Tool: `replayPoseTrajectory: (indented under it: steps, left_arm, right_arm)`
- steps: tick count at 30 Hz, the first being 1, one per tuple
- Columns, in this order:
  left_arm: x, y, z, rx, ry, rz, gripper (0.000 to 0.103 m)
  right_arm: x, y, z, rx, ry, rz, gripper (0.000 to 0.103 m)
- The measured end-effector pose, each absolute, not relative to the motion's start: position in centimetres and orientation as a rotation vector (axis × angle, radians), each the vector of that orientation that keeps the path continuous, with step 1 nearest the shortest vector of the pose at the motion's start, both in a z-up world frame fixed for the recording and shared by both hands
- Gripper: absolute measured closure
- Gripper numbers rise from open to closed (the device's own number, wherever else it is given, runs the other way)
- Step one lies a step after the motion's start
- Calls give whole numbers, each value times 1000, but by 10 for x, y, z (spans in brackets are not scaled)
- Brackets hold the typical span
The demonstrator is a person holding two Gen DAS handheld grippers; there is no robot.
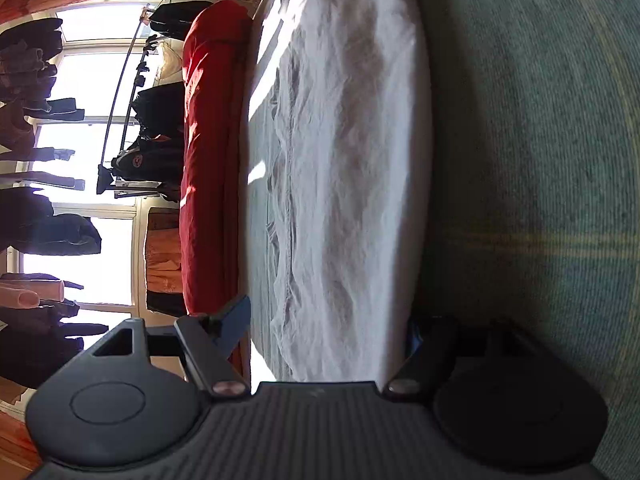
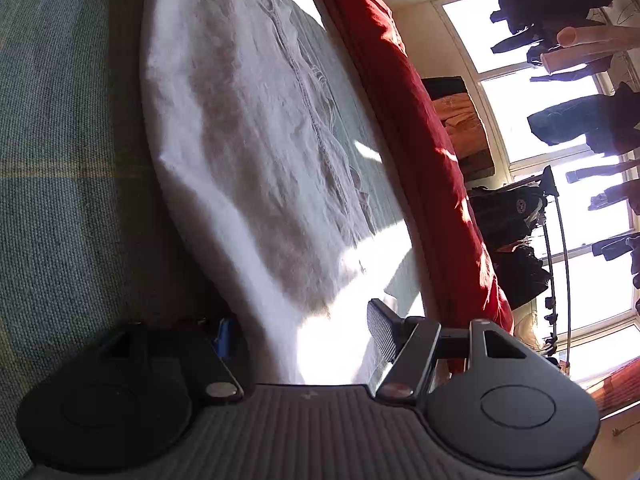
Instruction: Fold clothes
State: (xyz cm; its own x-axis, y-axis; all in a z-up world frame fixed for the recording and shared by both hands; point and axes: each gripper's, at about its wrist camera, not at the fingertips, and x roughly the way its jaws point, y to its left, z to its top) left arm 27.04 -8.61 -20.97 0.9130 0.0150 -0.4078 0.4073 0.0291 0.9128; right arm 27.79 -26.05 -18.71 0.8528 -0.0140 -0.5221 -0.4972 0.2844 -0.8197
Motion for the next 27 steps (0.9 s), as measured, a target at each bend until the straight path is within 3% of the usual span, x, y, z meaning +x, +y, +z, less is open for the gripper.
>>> replayPoseTrajectory:
  steps: [3,6,8,9,11,14,27]
  left_arm:
    - [264,-77,-209,1523,347,-303,29]
    - [256,-67,-214,1518,373,-309,45]
    - [257,-68,-220,1526,406,-321,73]
    - [258,-69,-221,1529,418,-326,79]
    - [259,-71,-219,1519,433,-335,101]
    - [261,-73,-214,1504,451,-345,102]
    - [232,-65,-163,1455,453,-363,103]
  right_arm:
    - [277,-263,-185,-1268,489,346,34]
    - [266,-279,-186,-1283,520,342,37]
    - [264,-285,-189,-1277,541,358,51]
    - [265,-284,-190,-1275,555,369,56]
    - [267,-280,-191,-1280,573,397,86]
    - [268,-278,-187,-1284,592,423,99]
    - [262,-285,-131,-1228,633,493,101]
